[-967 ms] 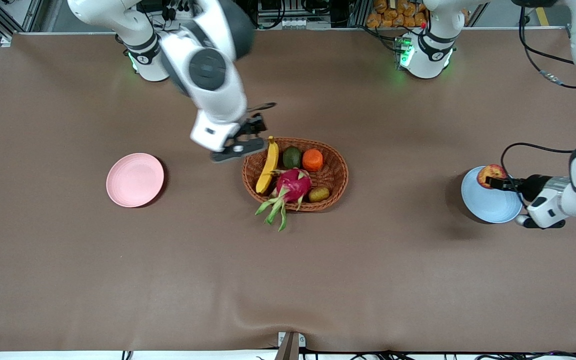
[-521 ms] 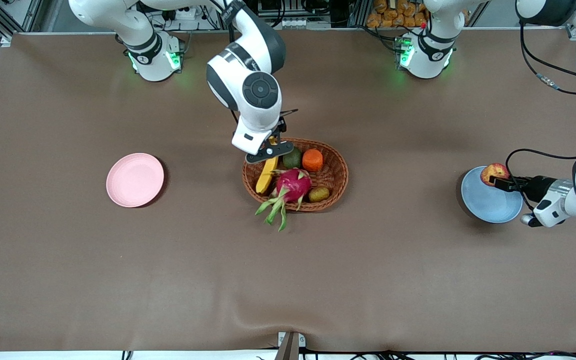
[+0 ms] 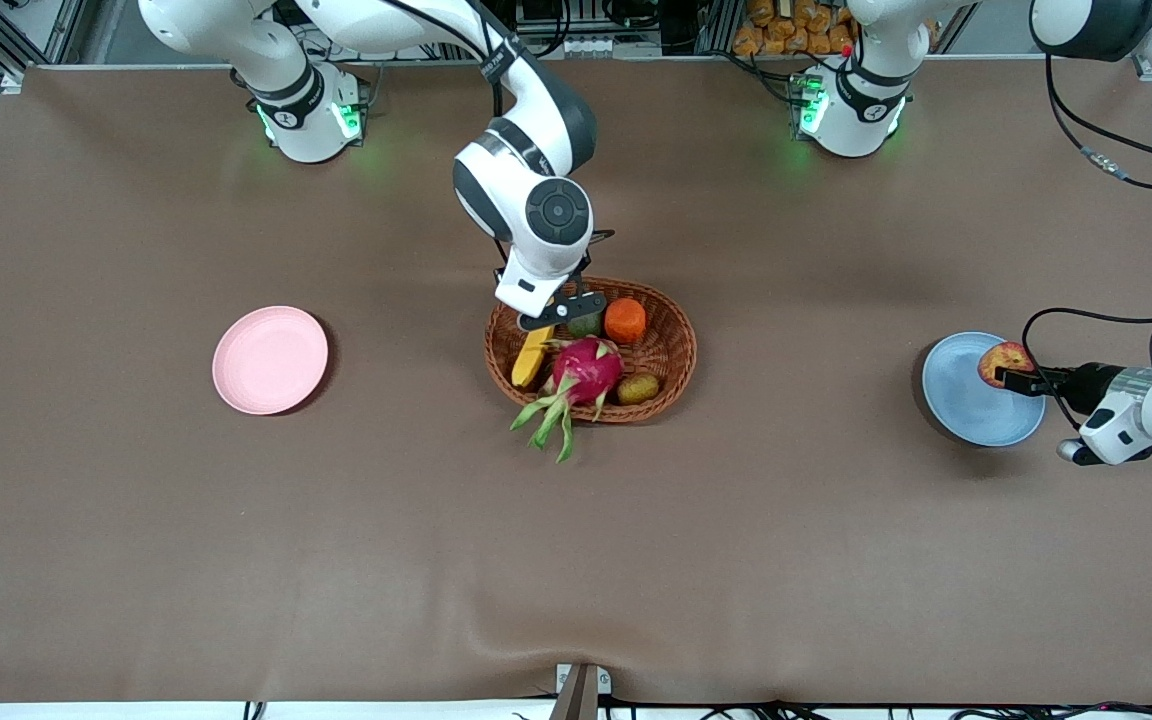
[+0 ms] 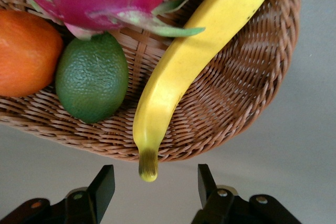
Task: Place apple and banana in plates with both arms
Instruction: 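Lower the apple onto the blue plate while the right gripper grasps the banana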
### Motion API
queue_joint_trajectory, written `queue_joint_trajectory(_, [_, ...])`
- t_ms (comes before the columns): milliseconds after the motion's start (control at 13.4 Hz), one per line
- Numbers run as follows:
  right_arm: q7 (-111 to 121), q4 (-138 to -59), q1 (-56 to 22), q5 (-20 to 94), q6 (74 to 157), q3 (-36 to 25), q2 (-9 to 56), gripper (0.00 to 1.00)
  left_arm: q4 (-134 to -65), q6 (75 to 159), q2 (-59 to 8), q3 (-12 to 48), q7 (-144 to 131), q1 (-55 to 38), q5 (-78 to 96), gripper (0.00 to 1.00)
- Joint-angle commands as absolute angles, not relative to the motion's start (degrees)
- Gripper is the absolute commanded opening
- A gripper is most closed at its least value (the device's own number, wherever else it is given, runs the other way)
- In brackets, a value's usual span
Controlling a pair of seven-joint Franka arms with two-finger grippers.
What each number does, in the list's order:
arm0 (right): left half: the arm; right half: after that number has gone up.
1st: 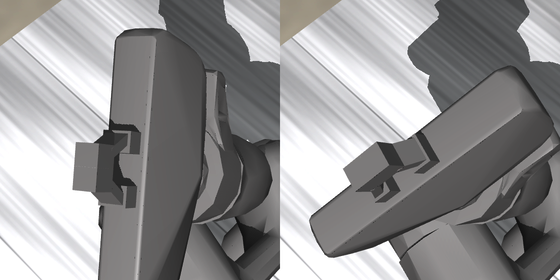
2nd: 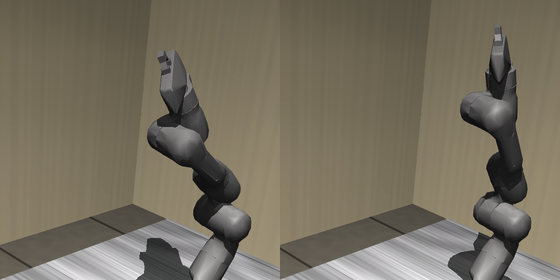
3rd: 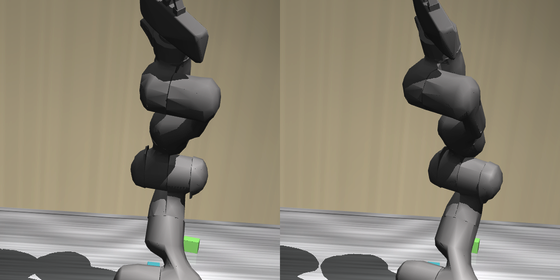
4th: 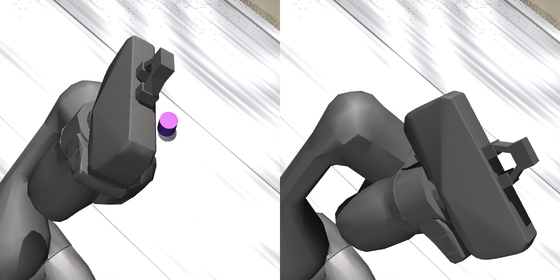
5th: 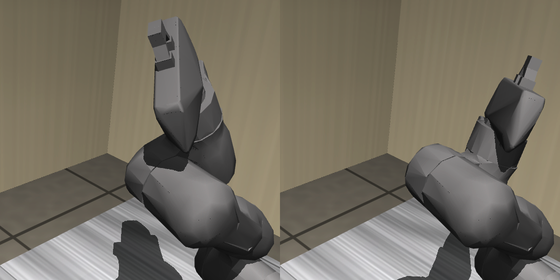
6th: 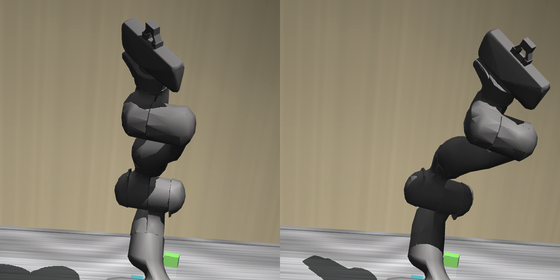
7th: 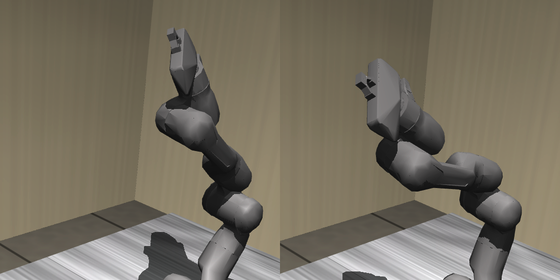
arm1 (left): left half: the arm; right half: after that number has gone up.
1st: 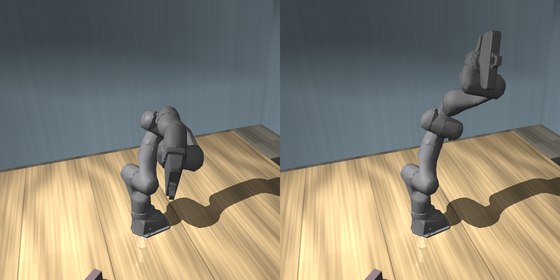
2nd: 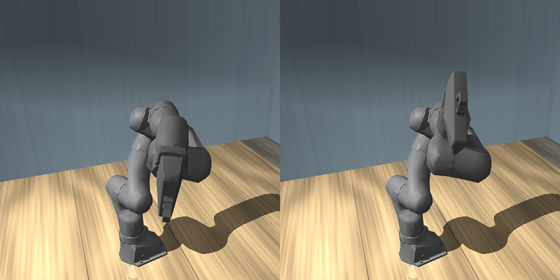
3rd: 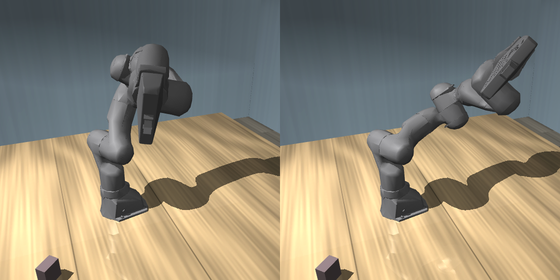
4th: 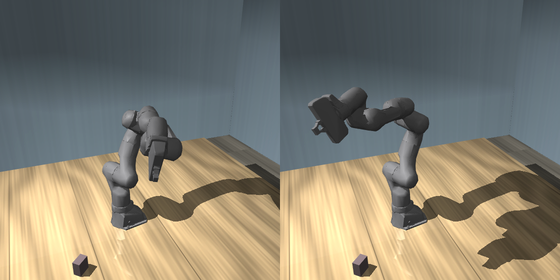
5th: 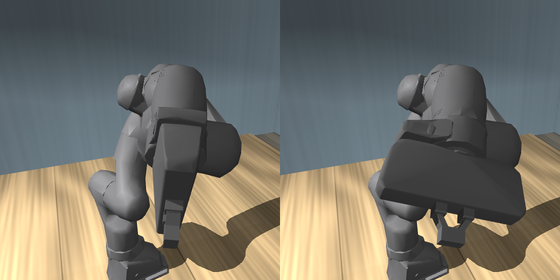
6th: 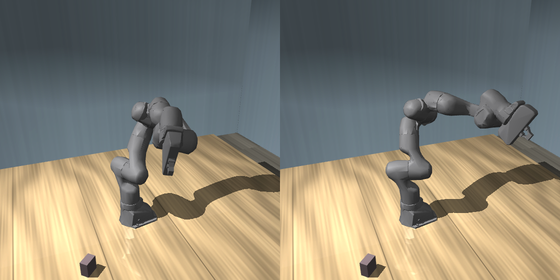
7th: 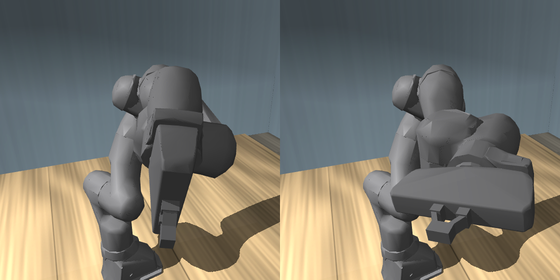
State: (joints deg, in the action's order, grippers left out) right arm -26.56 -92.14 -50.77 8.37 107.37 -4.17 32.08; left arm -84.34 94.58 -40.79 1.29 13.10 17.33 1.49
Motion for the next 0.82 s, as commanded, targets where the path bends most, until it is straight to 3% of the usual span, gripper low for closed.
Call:
queue_joint_trajectory(0, [-28.65,-91.32,-51.68,9.32,107.67,-4.75,33.48,0.63,-82.88,95.71,-42.80,1.05,13.54,16.70,0.70,0.08])
queue_joint_trajectory(74, [-29.26,-91.23,-51.68,9.40,107.67,-4.75,33.83,0.61,-82.88,95.89,-42.80,1.05,13.54,16.44,0.70,0.14])
queue_joint_trajectory(223, [-29.36,-91.23,-51.77,10.37,108.45,-4.75,34.54,0.58,-82.88,96.50,-42.98,1.05,14.06,16.35,0.62,0.37])
queue_joint_trajectory(372, [-30.05,-91.32,-51.77,10.46,108.63,-4.75,35.07,0.55,-82.88,97.91,-43.68,1.14,15.99,16.44,1.05,0.99])
queue_joint_trajectory(744, [-30.85,-91.32,-52.12,10.46,108.37,-4.83,35.60,0.48,-80.95,97.47,-41.75,2.81,15.47,16.08,1.14,1.00])
